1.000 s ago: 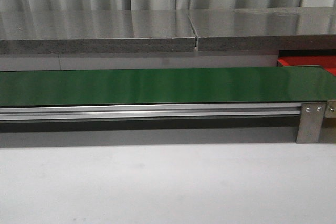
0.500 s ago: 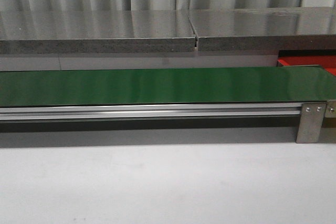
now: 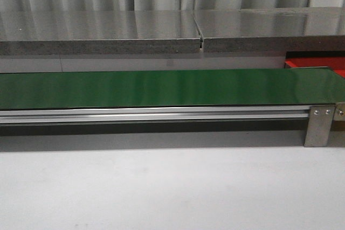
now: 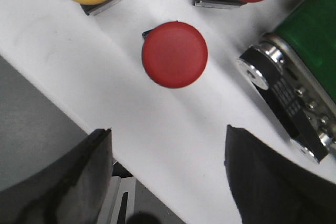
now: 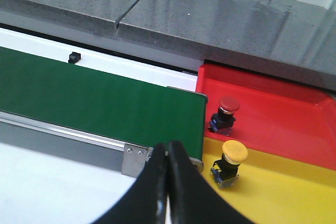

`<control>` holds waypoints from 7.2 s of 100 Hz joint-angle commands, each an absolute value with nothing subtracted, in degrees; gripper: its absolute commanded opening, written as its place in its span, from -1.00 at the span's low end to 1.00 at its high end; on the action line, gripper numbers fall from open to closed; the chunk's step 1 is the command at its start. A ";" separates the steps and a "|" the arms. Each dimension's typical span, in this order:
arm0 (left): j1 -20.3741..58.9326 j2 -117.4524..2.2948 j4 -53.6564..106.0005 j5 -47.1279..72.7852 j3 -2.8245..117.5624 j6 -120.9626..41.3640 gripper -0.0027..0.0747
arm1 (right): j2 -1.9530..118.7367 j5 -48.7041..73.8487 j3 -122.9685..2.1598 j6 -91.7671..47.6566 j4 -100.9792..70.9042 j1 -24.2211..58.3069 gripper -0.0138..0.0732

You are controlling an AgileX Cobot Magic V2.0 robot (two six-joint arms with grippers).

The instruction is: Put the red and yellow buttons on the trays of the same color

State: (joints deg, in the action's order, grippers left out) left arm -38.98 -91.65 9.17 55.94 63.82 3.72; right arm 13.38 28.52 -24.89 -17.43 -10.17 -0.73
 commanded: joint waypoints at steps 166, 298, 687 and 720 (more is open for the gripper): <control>-33.86 -91.78 11.91 59.96 83.20 0.50 -0.55 | 13.81 23.58 -26.29 -17.97 -10.63 -0.72 -0.84; -25.04 -101.23 9.59 58.75 97.43 1.21 0.45 | 13.81 23.58 -26.29 -17.97 -10.63 -0.72 -0.84; -20.10 -97.86 14.25 44.15 80.87 -5.45 0.45 | 13.81 23.58 -26.29 -17.97 -10.63 -0.72 -0.84; -18.83 -91.05 14.68 39.29 80.87 -9.76 0.17 | 13.81 23.58 -26.29 -17.97 -10.63 -0.72 -0.84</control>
State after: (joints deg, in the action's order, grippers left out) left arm -19.92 -96.90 13.47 43.26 79.31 -7.50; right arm 13.38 28.52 -24.89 -17.43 -10.29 -0.73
